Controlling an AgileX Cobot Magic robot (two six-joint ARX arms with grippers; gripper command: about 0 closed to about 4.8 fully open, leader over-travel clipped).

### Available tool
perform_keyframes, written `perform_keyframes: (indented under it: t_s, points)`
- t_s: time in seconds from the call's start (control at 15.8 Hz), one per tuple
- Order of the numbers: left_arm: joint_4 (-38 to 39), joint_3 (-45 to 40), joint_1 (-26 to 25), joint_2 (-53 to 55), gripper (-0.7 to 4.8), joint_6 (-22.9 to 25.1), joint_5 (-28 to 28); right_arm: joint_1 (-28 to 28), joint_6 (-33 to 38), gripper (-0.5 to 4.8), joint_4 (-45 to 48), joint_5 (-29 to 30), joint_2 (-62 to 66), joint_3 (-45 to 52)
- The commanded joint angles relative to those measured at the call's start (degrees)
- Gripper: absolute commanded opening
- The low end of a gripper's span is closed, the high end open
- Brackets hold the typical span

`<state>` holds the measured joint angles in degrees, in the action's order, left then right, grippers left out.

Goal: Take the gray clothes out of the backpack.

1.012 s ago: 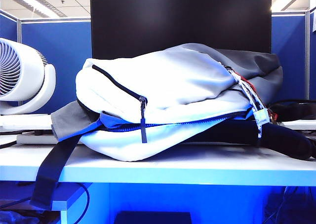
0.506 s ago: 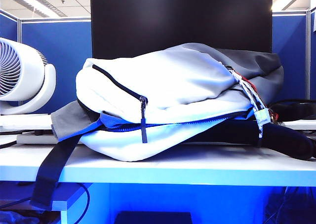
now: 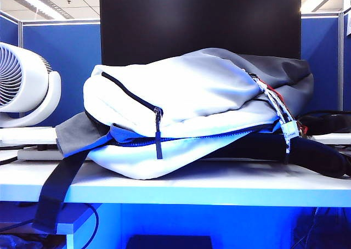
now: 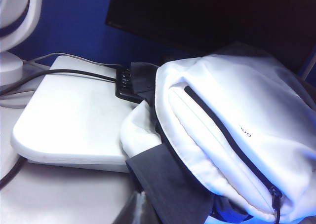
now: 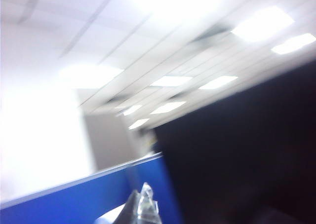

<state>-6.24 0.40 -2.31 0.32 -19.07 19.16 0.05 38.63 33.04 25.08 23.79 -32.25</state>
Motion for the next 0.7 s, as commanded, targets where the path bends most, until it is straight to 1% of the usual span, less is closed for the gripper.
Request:
perform_keyframes:
  t_s: [0.06,0.13,0.19,0.25,0.32,0.38,0.51,0.57,0.63,0.7]
  points:
    - [0.0,0.0,0.0,-0.1,-0.04,0.6,-1.7,5.4,0.4,-0.01,-0.1,17.2,20.5,-13.4]
    - [0.0,0.0,0.0,-0.1,-0.04,0.6,-2.0,8.6,0.4,0.00,-0.2,17.6,25.7,-16.1]
    - [0.0,0.0,0.0,-0.1,-0.04,0.6,-2.0,13.1,0.4,0.00,-0.2,17.7,31.1,-18.9]
    - [0.2,0.0,0.0,-0.1,-0.04,0.6,-2.0,17.8,0.3,0.00,-0.2,17.7,36.4,-21.4]
    - [0.2,0.0,0.0,-0.1,-0.04,0.6,-2.0,23.8,0.2,0.00,-0.2,17.5,43.9,-24.7]
    - [0.3,0.0,0.0,-0.1,-0.04,0.6,-2.0,28.5,-1.9,0.00,-0.3,17.4,51.0,-27.5]
    - [0.4,0.0,0.0,-0.1,-0.04,0.4,-2.0,33.5,-7.3,-0.01,-0.8,16.7,59.5,-29.6]
    - [0.4,0.0,0.0,-0.1,-0.04,0.3,-1.7,35.0,-9.6,-0.01,-2.3,15.2,63.1,-30.2]
    - [0.4,0.0,0.0,-0.1,-0.04,0.2,-1.1,37.4,-11.2,-0.01,-5.5,8.7,67.4,-30.5]
    - [0.5,0.0,0.0,-0.1,-0.04,0.2,-1.0,39.5,-12.3,-0.01,-7.5,3.6,70.4,-30.5]
